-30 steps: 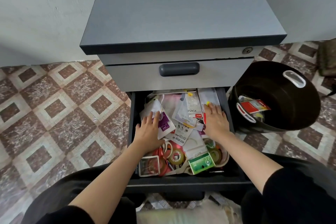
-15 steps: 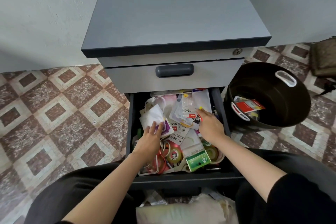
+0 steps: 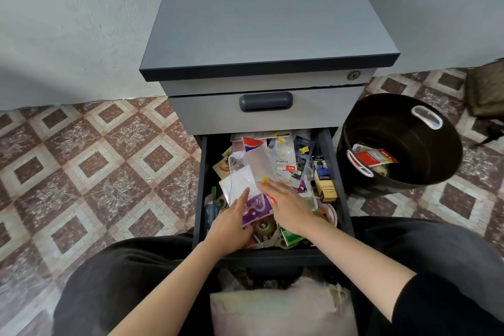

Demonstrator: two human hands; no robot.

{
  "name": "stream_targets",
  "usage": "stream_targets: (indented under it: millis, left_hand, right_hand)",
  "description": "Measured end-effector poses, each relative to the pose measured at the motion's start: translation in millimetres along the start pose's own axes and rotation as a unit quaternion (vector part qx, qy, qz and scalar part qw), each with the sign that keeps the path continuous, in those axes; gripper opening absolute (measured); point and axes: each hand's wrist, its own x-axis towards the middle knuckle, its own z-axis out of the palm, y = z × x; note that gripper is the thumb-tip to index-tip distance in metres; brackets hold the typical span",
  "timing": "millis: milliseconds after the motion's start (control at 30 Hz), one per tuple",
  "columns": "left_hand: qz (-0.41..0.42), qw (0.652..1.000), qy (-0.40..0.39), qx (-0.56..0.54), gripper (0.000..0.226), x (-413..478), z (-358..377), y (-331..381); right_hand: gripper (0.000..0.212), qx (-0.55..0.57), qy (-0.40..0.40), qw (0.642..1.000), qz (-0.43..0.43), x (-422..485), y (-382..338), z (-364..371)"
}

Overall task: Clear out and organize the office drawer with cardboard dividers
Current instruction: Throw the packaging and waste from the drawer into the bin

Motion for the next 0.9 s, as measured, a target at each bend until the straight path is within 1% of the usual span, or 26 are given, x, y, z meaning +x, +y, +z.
stream_targets:
  millis: [100, 167, 200, 267, 300, 333, 367, 467, 567, 667, 733, 833, 900]
  left_hand:
    - [0.012, 1.000, 0.008, -0.015, 0.075, -1.9, -4.6, -3.9]
    - [0.010, 0.998, 0.042, -0.055, 0.063, -1.6, -6.4, -5.5]
    - [0.006, 0.994, 0.080, -0.074, 0.054, -0.8, -7.3, -4.8]
    - [-0.018, 0.977, 0.182, -0.111, 0.037, 3.7, -9.3, -2.7]
    - [-0.038, 0.966, 0.222, -0.128, 0.034, 6.9, -11.0, -1.2]
    - [-0.060, 0.957, 0.245, -0.145, 0.036, 10.4, -12.3, -0.2]
    - [-0.086, 0.951, 0.249, -0.162, 0.042, 14.2, -13.7, 0.9]
    - [-0.161, 0.934, 0.206, -0.244, 0.063, 24.1, -16.1, 3.2]
    - [-0.206, 0.905, 0.170, -0.331, 0.075, 30.9, -15.5, 3.5]
    - [-0.259, 0.863, 0.173, -0.397, 0.081, 38.2, -14.0, 1.3]
    - [-0.283, 0.845, 0.160, -0.424, 0.073, 42.3, -13.2, 2.4]
    - [-0.291, 0.831, 0.120, -0.458, 0.044, 47.0, -12.9, 7.8]
    - [-0.294, 0.823, 0.122, -0.470, 0.038, 50.6, -12.1, 8.6]
  right_hand:
    - [0.057, -0.012, -0.034, 0.999, 0.006, 2.4, -3.7, 6.1]
    - [0.057, -0.015, -0.050, 0.999, 0.010, 3.6, -4.0, 8.8]
    - [0.058, -0.014, -0.056, 0.998, 0.012, 4.1, -3.9, 9.6]
    - [0.059, -0.013, -0.062, 0.998, 0.014, 4.8, -4.0, 10.5]
    - [0.060, -0.013, -0.064, 0.998, 0.014, 5.0, -4.2, 11.2]
    - [0.060, -0.013, -0.066, 0.998, 0.015, 5.2, -4.6, 11.5]
    - [0.060, -0.011, -0.068, 0.998, 0.016, 5.4, -4.9, 12.3]
    - [0.061, -0.004, -0.069, 0.997, 0.018, 5.4, -5.2, 14.5]
    - [0.066, -0.006, -0.070, 0.997, 0.018, 3.0, -5.4, 15.9]
    - [0.070, -0.007, -0.071, 0.997, 0.012, 0.9, -5.8, 16.6]
    - [0.074, -0.007, -0.076, 0.997, 0.007, 0.0, -6.2, 16.8]
    - [0.081, 0.002, -0.079, 0.997, 0.006, -1.1, -6.4, 16.0]
    - [0.081, 0.017, -0.076, 0.997, 0.011, -1.8, -6.7, 13.2]
